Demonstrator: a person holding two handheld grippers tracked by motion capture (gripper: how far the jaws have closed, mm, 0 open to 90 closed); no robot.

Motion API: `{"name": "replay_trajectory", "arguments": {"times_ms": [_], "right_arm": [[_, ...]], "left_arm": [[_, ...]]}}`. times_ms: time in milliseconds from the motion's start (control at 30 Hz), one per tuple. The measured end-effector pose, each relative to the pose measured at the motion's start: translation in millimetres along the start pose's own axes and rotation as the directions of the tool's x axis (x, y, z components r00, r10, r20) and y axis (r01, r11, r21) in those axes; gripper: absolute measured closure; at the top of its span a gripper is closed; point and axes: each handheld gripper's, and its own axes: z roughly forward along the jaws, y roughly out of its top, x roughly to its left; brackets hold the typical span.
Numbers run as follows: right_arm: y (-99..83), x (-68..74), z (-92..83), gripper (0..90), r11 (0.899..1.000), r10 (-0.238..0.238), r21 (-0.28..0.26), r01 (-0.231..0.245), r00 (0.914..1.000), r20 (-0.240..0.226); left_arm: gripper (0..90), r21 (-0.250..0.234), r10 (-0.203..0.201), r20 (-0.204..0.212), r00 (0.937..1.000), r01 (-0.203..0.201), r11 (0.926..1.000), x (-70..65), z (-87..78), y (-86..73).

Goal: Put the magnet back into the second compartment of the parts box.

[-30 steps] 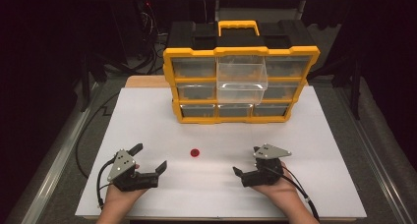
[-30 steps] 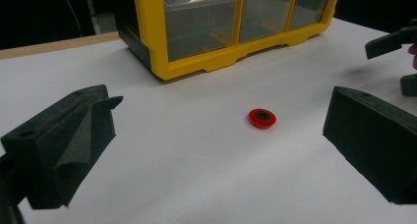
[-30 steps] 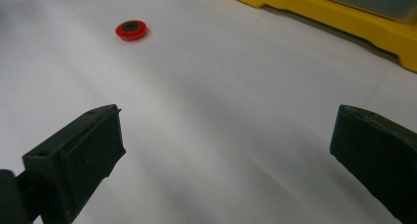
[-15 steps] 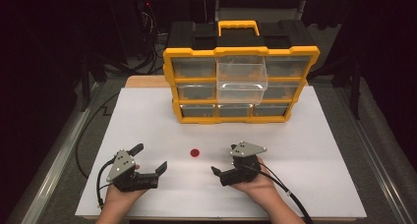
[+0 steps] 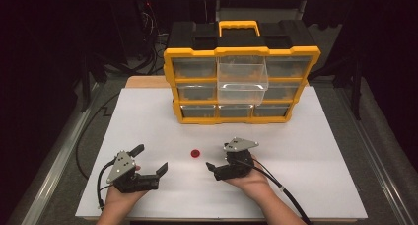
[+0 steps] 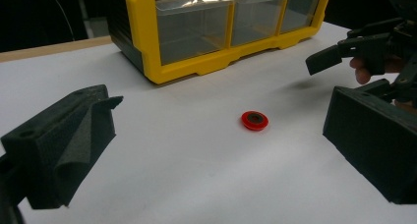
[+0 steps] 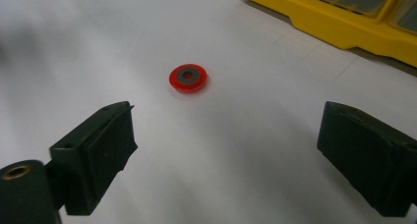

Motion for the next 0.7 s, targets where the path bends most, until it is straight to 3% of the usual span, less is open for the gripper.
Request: {"name": "replay_trajectory", "arguments": {"times_ms": [100, 333, 400, 700], "right_arm": [[2.8, -0.2, 2.3, 17.4, 1.000, 0.004, -0.010, -0.004, 1.0000, -0.003], [9.4, -0.3, 13.2, 28.2, 1.000, 0.000, 0.010, 0.000, 0.9999, -0.012], [11.8, 0.6, 20.1, 39.6, 1.000, -0.002, 0.024, 0.002, 0.9994, -0.034], [18.9, 6.5, 39.8, 45.6, 0.998, -0.004, 0.057, 0.008, 0.9977, -0.068]], "left_arm": [[0.3, 0.001, 0.001, -0.001, 1.0000, -0.001, 1.0000, 0.1, 0.1, -0.1], [0.3, -0.002, 0.001, 0.000, 1.0000, -0.001, 1.0000, 0.1, -0.2, 0.0], [0.3, -0.004, 0.002, 0.002, 1.0000, -0.002, 1.0000, 0.0, -0.3, 0.0], [0.3, -0.008, -0.002, 0.005, 1.0000, 0.002, 1.0000, 0.0, 0.0, -0.1]]}}
